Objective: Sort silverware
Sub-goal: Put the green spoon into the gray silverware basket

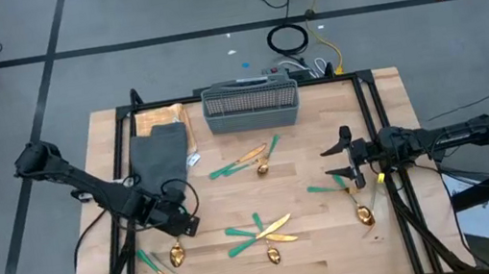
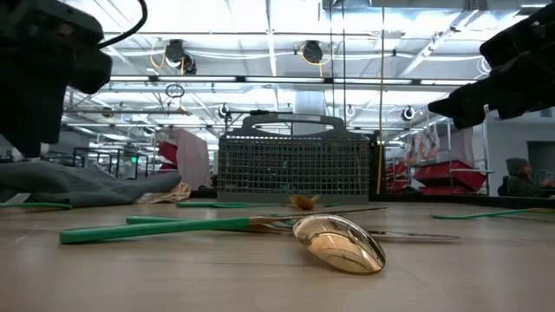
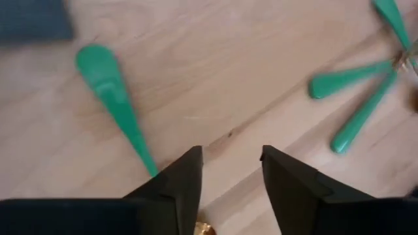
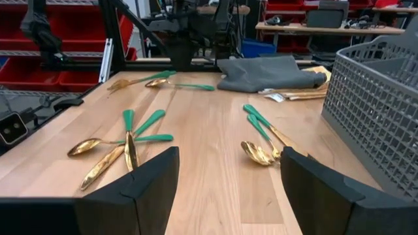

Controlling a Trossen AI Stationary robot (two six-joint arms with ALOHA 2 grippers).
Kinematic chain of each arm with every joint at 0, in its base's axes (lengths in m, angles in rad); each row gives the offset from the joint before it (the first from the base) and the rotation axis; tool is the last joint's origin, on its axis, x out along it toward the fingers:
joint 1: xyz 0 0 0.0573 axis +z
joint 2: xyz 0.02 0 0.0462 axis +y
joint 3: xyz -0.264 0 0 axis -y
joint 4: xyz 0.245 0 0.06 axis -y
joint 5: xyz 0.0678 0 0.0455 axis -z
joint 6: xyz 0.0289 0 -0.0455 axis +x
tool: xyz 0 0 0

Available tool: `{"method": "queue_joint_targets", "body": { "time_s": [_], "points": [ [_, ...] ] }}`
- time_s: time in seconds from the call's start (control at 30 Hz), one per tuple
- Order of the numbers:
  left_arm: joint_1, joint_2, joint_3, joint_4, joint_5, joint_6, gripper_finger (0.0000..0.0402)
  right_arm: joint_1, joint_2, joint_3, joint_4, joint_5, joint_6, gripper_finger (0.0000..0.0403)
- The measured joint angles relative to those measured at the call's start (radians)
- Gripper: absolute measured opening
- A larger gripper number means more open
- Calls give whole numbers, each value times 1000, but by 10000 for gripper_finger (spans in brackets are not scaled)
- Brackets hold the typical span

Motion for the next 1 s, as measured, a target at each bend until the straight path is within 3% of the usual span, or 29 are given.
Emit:
{"method": "queue_joint_targets", "body": {
  "time_s": [0.1, 0.4, 0.67, 1.0],
  "points": [
    [6, 50, -2, -18, 29, -119, 175, 0, 0, 0, 3, 0, 0, 254],
    [-22, 163, -1, -23, 129, -174, 176, -1, 0, 0, 3, 0, 7, 254],
    [-77, 188, -1, -19, 113, -252, 176, -1, -1, 0, 3, 0, 7, 254],
    [-75, 319, 9, 4, 150, -174, 172, -1, -1, 0, 2, 0, 8, 254]
  ]
}}
